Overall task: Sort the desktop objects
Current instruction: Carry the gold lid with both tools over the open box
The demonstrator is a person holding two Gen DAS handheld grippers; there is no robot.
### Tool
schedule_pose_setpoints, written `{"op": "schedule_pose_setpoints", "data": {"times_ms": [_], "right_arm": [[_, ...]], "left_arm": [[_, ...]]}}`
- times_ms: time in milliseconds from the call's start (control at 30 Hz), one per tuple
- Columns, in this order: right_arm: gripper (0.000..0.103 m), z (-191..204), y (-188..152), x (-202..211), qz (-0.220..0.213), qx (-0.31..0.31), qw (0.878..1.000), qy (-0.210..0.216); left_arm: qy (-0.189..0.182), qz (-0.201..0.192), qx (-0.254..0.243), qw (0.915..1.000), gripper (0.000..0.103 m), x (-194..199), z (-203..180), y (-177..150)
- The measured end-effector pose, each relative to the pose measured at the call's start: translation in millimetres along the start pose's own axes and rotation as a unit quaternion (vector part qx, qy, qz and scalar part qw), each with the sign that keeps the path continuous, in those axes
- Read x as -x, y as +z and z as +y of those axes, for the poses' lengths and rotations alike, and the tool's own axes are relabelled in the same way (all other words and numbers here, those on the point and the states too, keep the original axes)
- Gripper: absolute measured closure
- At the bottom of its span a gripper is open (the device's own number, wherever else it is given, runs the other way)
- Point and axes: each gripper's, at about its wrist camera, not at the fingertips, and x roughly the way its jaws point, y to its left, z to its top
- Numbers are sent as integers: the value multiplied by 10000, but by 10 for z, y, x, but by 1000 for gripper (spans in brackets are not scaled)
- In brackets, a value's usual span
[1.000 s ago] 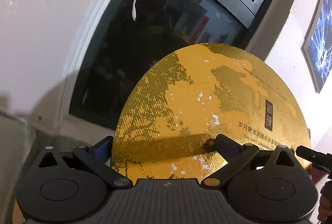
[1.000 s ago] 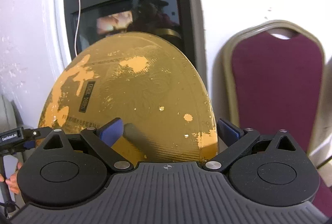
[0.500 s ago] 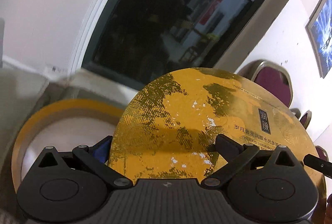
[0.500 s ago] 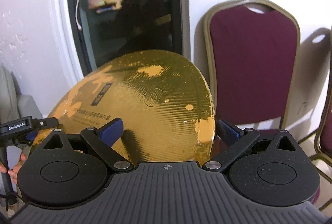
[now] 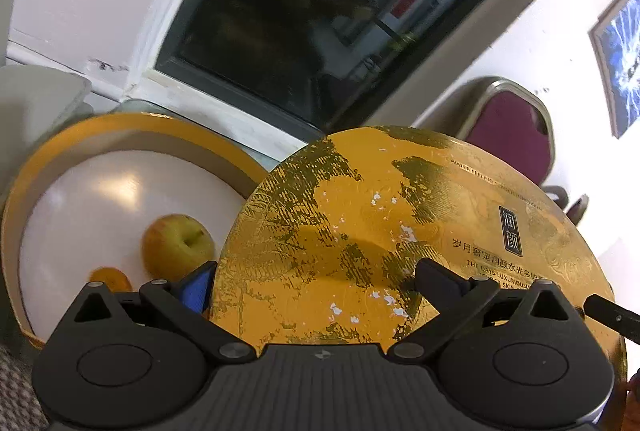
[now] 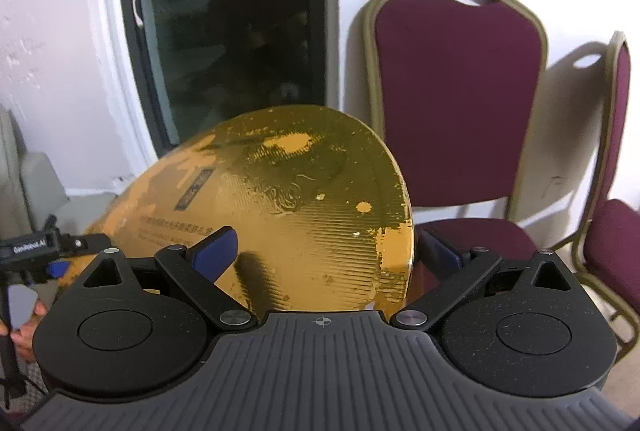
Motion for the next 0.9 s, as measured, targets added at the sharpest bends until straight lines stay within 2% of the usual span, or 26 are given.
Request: {"op": "schedule_pose_setpoints", "data": {"times_ms": [400, 667, 900], "right_arm": [[3, -248, -280, 504, 292, -120, 9974, -640], [3, -378, -472, 663, 412, -243, 9963, -716], [3, -440, -553, 684, 469, -262, 9964, -658]], "left_arm": [[-323, 742, 23, 9967, 2, -53, -226, -454], [-318, 1017, 58, 9943, 2, -34, -280, -662], [-228, 1076, 49, 9939, 2, 11, -300, -715]]}}
